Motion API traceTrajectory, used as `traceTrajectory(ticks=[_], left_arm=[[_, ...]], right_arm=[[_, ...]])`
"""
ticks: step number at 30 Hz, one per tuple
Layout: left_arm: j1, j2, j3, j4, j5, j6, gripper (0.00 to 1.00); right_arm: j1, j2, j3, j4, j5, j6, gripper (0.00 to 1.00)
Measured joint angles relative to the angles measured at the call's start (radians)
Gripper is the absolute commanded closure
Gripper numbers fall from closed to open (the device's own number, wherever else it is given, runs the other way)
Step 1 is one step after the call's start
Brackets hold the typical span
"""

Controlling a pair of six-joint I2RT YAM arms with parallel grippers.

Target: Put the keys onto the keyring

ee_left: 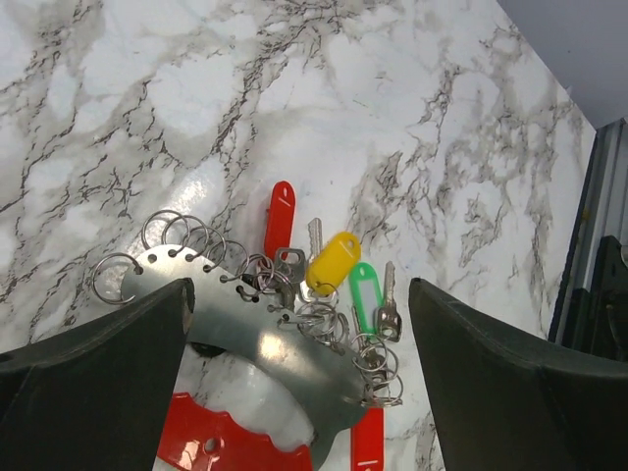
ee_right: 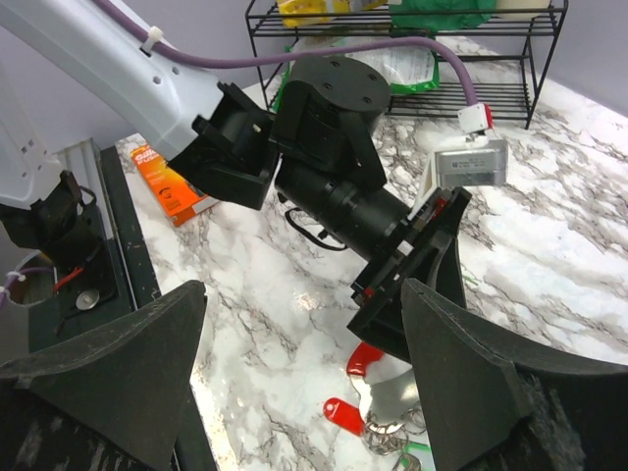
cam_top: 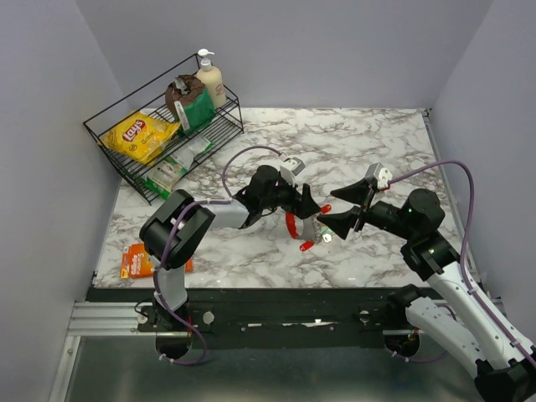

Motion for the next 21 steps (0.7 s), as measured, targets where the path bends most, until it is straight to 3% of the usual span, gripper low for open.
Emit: traceTrajectory(ticks=[9,15,21], left_arm=[[0.003,-0.109,-0.051,0.032,-0.03,0.002,0.01],[0.044,-0.22,-0.168,0.076,-0.079,-0.004,0.01],[0.09,-0.427,-0.234,-0.001,-0.29,0.029,0.01]], right_arm=[[0.0,-0.001,-0.003,-0.001,0.001,0.0,0.11],[0.0,-0.004,-0.003,-0.002,0.022,0.0,0.11],[0.0,0.003,-0.003,-0.01,0.092,0.011,0.07]])
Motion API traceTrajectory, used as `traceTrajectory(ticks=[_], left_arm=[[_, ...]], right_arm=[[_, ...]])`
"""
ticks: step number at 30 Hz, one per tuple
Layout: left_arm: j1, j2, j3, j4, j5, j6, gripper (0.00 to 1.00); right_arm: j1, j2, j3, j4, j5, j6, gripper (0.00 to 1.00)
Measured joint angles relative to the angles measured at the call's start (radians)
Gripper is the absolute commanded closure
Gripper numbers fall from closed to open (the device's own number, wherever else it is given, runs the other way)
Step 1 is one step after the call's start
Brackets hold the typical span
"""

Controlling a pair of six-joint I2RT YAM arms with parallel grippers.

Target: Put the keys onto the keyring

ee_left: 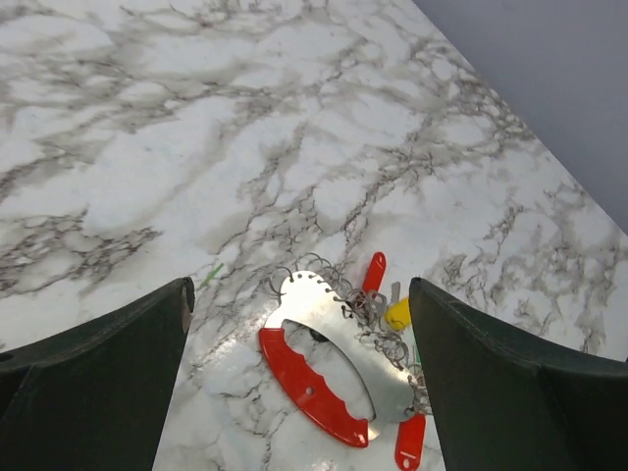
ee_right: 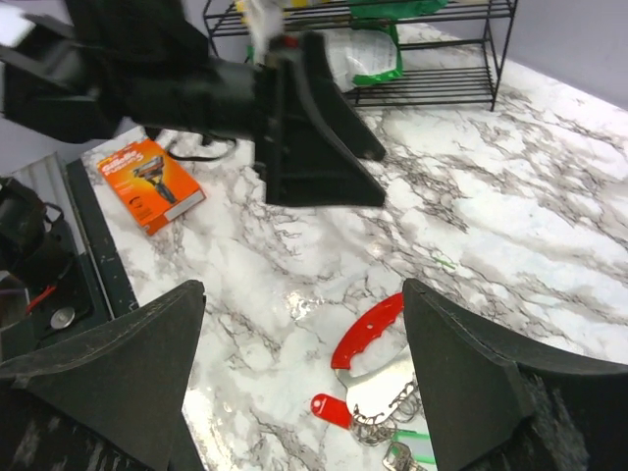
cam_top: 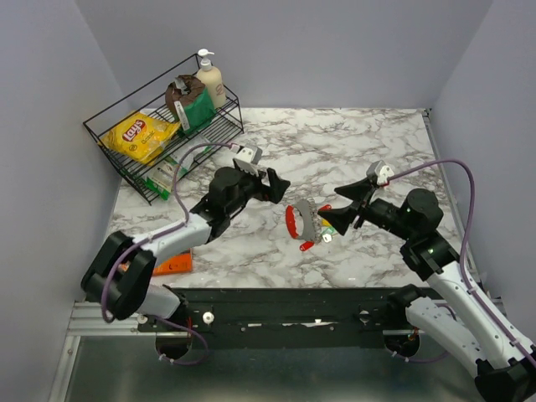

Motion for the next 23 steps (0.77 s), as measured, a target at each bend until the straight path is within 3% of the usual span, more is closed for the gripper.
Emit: traceTrajectory(ticks=[5,11,17,23], left_arm=[[-0.005,-0.235,-0.04,-0.104,-0.222,0.039,0.01],[-0.003,-0.407,-0.045,-0.27,-0.451,0.061,0.01],[-0.003,-0.522,-0.091,-0.383,-0.559,0.057,0.01],[-0.003,-0.574,-0.156,-0.388,-0.579,0.057,0.01]], right_arm=[[0.0,0.001,0.0,-0.009,0.082,0.018,0.06],[0.0,0.007,0.006,-0.012,0.18,0.041,0.04],[0.0,0.014,0.019,-0.012,0.258,0.057,0.0],[0.0,0.024,0.027,-0.012,0.282,0.068,0.0]])
